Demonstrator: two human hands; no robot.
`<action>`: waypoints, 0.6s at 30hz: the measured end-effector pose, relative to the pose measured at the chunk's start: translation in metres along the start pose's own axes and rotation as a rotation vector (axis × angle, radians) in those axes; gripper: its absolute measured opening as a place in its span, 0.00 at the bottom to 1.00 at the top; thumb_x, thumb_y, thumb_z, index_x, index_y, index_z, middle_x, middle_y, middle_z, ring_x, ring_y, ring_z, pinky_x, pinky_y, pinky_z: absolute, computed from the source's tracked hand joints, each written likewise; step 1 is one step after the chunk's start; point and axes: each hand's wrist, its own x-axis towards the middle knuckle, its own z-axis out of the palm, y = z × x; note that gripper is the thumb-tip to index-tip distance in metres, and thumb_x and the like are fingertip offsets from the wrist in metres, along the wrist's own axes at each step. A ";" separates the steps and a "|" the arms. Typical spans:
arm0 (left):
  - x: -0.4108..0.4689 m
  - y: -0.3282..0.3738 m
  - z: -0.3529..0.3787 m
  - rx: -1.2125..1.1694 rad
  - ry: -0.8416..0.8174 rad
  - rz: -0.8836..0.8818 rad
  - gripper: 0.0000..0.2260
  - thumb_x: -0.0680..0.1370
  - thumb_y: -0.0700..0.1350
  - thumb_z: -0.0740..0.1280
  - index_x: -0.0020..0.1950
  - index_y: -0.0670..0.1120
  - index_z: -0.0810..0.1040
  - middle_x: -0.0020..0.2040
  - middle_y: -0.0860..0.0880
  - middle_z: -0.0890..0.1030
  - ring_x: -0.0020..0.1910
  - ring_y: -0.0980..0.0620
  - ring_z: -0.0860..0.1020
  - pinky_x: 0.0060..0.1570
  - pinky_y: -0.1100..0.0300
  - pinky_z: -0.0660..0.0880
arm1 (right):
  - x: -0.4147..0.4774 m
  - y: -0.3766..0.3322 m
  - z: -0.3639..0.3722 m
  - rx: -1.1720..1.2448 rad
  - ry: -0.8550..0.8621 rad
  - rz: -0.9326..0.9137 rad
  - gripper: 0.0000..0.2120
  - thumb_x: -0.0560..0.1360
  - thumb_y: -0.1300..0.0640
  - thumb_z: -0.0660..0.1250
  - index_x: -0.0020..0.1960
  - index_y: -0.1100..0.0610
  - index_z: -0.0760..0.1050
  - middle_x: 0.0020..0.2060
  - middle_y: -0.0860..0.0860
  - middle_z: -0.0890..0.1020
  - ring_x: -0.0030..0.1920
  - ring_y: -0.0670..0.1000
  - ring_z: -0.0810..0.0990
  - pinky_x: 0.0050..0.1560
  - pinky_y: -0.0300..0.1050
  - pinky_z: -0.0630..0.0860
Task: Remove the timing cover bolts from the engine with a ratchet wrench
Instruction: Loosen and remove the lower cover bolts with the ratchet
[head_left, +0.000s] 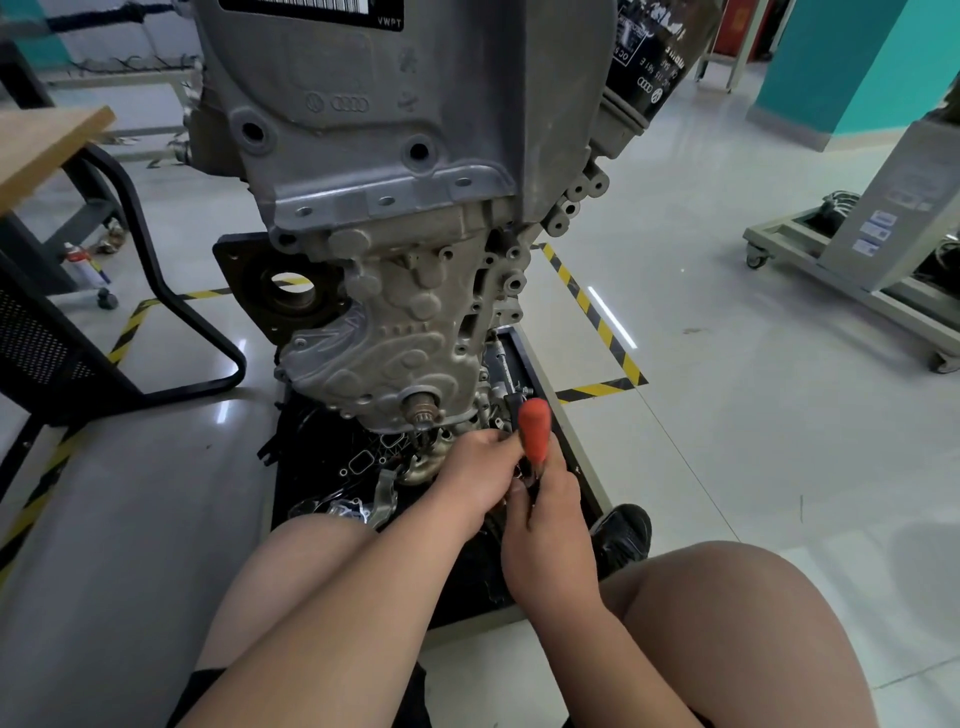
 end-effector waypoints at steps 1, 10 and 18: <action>-0.001 0.001 0.000 0.001 -0.006 -0.002 0.13 0.75 0.54 0.70 0.38 0.45 0.83 0.30 0.53 0.81 0.31 0.56 0.77 0.33 0.65 0.72 | 0.000 0.001 0.001 -0.029 -0.013 -0.013 0.27 0.82 0.52 0.55 0.76 0.35 0.48 0.58 0.41 0.65 0.44 0.30 0.71 0.40 0.34 0.66; -0.006 0.006 -0.003 -0.071 -0.075 -0.103 0.19 0.71 0.62 0.69 0.45 0.45 0.81 0.31 0.52 0.79 0.31 0.53 0.77 0.34 0.61 0.74 | 0.002 -0.003 0.004 0.398 0.045 0.140 0.21 0.83 0.54 0.53 0.65 0.29 0.55 0.53 0.35 0.73 0.48 0.30 0.76 0.41 0.23 0.69; -0.007 0.004 -0.001 -0.074 -0.068 -0.133 0.09 0.78 0.49 0.66 0.45 0.44 0.74 0.21 0.52 0.62 0.18 0.54 0.62 0.22 0.67 0.54 | 0.021 -0.001 -0.001 0.945 0.003 0.636 0.23 0.84 0.51 0.51 0.34 0.60 0.68 0.23 0.54 0.72 0.22 0.52 0.66 0.29 0.44 0.68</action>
